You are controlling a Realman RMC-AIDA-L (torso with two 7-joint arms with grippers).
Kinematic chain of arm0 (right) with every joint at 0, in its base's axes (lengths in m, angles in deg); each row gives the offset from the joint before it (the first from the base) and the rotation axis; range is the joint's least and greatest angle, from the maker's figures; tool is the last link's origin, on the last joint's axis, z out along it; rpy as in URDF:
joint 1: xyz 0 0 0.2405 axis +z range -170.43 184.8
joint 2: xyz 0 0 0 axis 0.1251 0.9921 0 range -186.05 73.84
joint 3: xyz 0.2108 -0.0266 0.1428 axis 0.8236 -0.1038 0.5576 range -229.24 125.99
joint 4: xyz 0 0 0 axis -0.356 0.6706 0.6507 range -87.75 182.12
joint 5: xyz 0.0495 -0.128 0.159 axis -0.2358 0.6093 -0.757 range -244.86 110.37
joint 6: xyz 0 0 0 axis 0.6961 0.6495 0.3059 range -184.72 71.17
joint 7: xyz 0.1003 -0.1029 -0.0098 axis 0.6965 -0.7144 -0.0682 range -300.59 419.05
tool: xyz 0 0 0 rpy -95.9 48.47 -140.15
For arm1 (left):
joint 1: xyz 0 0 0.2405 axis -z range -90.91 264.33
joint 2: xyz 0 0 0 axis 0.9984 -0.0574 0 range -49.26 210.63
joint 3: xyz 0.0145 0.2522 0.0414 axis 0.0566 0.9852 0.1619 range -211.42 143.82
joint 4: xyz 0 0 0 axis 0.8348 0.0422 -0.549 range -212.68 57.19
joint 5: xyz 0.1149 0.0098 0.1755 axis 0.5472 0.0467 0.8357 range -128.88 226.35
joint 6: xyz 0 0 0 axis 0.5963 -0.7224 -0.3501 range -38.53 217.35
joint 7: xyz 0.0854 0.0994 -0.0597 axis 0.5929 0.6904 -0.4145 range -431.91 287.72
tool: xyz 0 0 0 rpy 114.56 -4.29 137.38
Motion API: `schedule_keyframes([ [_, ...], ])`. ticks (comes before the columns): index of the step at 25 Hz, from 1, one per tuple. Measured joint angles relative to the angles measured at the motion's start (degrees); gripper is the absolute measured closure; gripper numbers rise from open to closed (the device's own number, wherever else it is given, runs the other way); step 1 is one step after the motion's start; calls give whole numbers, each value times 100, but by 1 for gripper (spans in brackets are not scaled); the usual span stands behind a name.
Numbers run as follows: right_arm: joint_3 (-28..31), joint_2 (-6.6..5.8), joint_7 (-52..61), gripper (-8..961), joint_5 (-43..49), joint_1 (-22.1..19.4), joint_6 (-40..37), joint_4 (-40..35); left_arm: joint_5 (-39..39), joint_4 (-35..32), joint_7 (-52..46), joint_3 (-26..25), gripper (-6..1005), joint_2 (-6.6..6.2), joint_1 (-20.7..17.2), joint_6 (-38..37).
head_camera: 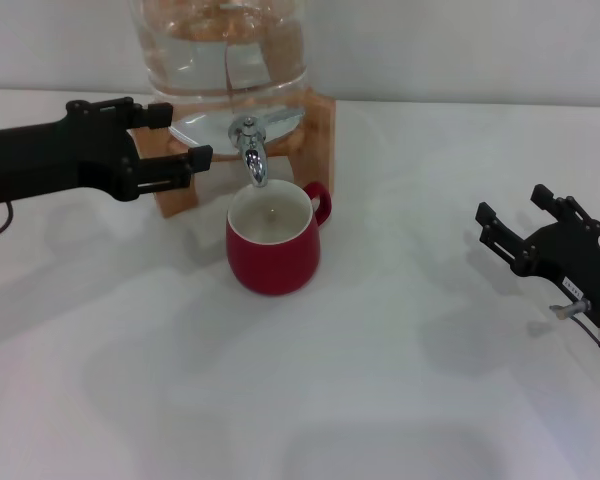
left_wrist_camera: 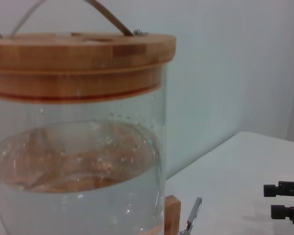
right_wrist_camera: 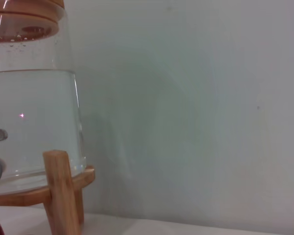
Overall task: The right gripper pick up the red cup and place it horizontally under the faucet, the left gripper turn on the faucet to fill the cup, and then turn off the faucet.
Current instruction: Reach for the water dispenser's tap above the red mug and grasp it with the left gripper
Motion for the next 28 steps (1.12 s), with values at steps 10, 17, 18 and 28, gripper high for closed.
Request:
schedule_keyframes([
  [10,-7,0,10,148,10,6,-9,36,299,30,-38,-3,243,-93,372,184],
  [17,-72,0,11,149,10,7,-44,39,396,254,-60,-2,242,-148,768,336],
  [18,-82,0,11,149,10,7,-44,39,398,288,-73,-4,242,-166,824,352],
  [28,-175,0,11,150,9,7,-58,46,517,317,-253,1,243,-240,1204,482],
])
